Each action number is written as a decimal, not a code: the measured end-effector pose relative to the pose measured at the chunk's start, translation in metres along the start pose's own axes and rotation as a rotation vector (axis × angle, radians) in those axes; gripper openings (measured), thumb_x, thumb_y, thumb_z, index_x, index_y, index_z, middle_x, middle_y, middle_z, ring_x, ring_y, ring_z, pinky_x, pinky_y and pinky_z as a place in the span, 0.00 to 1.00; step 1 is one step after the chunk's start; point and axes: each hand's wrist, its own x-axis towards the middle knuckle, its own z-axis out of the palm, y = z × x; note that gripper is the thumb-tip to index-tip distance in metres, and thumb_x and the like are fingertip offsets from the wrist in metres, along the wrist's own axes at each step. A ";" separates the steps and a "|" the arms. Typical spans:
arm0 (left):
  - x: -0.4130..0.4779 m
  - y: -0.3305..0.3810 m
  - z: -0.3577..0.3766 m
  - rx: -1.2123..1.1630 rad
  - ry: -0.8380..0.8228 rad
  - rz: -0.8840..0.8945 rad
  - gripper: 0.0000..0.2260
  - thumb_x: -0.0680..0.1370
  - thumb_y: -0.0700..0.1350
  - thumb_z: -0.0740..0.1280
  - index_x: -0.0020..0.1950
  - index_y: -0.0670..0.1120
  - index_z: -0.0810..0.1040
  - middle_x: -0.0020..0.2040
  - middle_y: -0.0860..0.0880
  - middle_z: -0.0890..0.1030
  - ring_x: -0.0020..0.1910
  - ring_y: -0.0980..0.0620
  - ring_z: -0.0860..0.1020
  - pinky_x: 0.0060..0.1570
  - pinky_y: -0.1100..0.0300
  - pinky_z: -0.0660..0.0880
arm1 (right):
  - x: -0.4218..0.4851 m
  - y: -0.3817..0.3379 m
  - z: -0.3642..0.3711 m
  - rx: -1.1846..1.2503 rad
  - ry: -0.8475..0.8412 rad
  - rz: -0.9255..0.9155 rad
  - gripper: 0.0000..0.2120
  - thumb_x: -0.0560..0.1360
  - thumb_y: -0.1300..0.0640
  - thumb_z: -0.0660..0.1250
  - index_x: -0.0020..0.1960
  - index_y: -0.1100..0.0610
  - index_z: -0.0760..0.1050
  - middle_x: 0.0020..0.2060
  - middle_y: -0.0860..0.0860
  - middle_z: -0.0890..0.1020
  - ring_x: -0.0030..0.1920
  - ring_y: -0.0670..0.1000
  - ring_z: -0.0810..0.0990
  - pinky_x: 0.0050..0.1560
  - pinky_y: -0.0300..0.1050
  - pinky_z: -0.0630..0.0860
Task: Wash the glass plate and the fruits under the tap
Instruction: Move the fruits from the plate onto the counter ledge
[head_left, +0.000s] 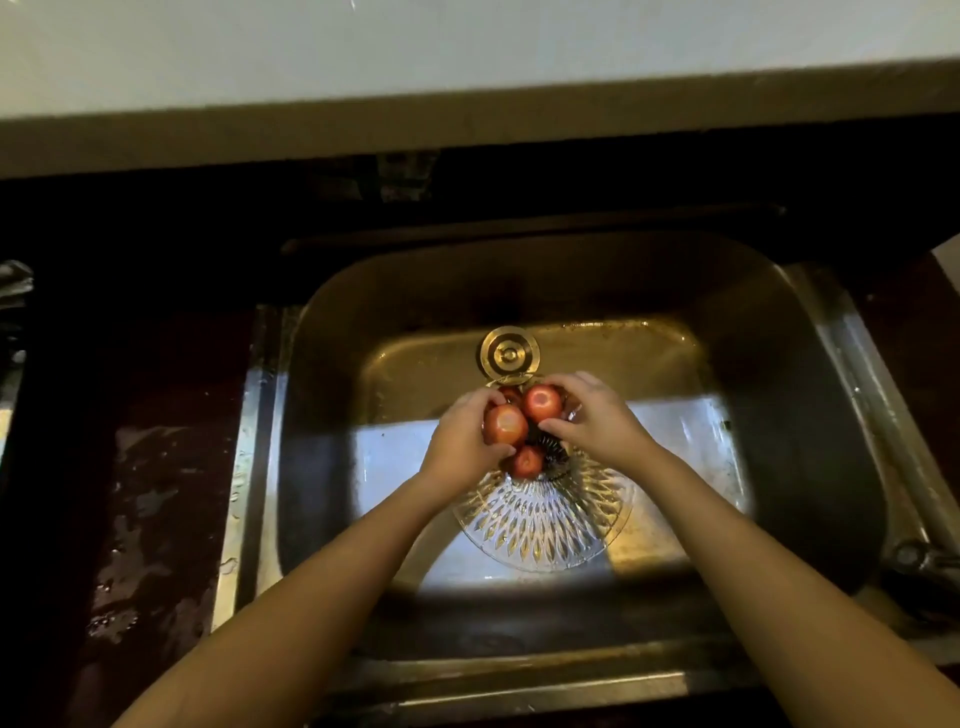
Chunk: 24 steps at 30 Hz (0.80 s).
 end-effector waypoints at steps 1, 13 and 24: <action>-0.006 0.010 -0.011 -0.007 0.010 0.025 0.23 0.66 0.38 0.75 0.57 0.49 0.72 0.60 0.49 0.75 0.55 0.49 0.75 0.55 0.55 0.76 | -0.006 -0.011 -0.010 0.008 0.022 -0.016 0.23 0.70 0.59 0.72 0.63 0.52 0.71 0.55 0.49 0.73 0.55 0.50 0.74 0.53 0.40 0.71; -0.081 0.168 -0.177 0.000 0.128 0.356 0.23 0.65 0.46 0.77 0.57 0.52 0.74 0.54 0.54 0.78 0.50 0.56 0.77 0.50 0.61 0.76 | -0.086 -0.186 -0.149 0.093 0.399 -0.234 0.16 0.66 0.56 0.75 0.51 0.47 0.75 0.46 0.51 0.78 0.40 0.43 0.77 0.41 0.27 0.72; -0.030 0.232 -0.245 0.067 0.252 0.354 0.23 0.69 0.43 0.75 0.62 0.49 0.73 0.60 0.48 0.77 0.51 0.55 0.73 0.42 0.68 0.68 | -0.033 -0.249 -0.207 0.001 0.462 -0.249 0.22 0.71 0.51 0.71 0.62 0.56 0.73 0.47 0.46 0.75 0.41 0.44 0.75 0.35 0.32 0.69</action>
